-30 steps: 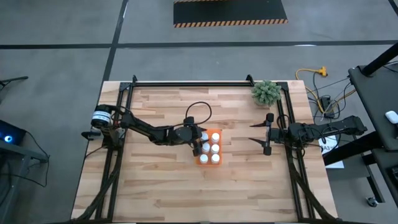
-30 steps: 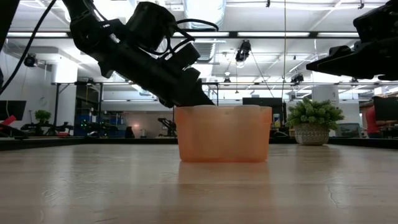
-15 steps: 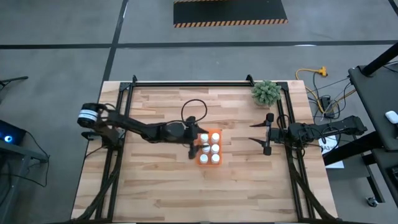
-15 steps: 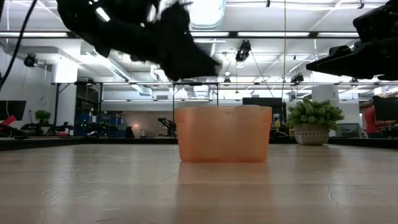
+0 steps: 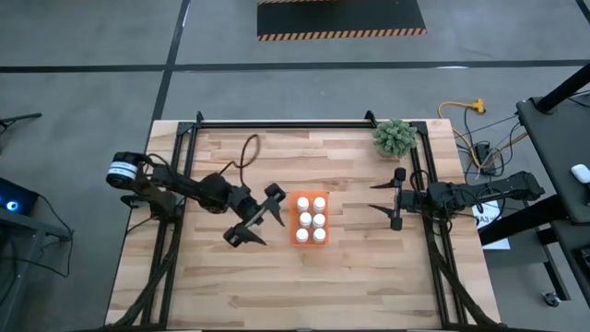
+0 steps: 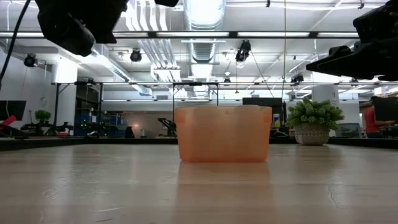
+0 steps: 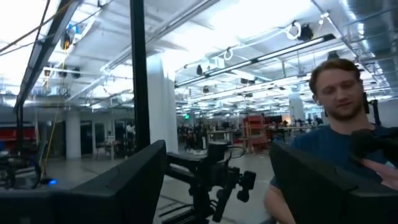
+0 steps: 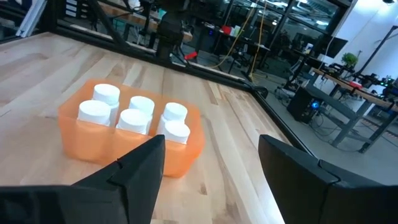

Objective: Pick and place pill bottles into a basket
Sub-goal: Return to Home Position

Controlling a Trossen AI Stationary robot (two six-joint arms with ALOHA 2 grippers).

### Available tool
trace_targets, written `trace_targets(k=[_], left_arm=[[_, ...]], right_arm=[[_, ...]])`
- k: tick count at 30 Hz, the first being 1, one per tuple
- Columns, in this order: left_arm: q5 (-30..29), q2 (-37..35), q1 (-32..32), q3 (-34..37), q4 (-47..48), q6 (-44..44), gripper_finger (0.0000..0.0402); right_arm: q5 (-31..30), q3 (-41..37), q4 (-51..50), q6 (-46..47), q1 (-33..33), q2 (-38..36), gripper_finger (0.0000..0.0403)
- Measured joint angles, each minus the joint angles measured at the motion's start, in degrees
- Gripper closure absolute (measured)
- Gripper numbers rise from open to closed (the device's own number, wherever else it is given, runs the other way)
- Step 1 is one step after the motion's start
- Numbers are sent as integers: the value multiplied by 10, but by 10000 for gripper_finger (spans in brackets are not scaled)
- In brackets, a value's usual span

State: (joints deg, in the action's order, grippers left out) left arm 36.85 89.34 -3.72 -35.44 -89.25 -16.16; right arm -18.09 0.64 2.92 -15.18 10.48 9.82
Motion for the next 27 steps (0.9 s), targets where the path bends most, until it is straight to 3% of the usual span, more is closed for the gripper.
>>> trace_targets(k=[5, 8, 20, 23, 27], left_arm=[[-1, 6, 0, -2, 3, -1, 137], [1, 6, -1, -2, 3, -1, 163], [4, 6, -1, -2, 3, -21, 351], [8, 6, -1, -2, 3, -30, 360], [15, 6, -1, -2, 3, -30, 336]], right_arm=[[0, 0, 1, 1, 0, 0, 150], [0, 0, 1, 2, 0, 0, 147], [0, 0, 2, 2, 0, 1, 154], [0, 0, 2, 0, 0, 1, 151], [0, 0, 2, 1, 0, 1, 147]])
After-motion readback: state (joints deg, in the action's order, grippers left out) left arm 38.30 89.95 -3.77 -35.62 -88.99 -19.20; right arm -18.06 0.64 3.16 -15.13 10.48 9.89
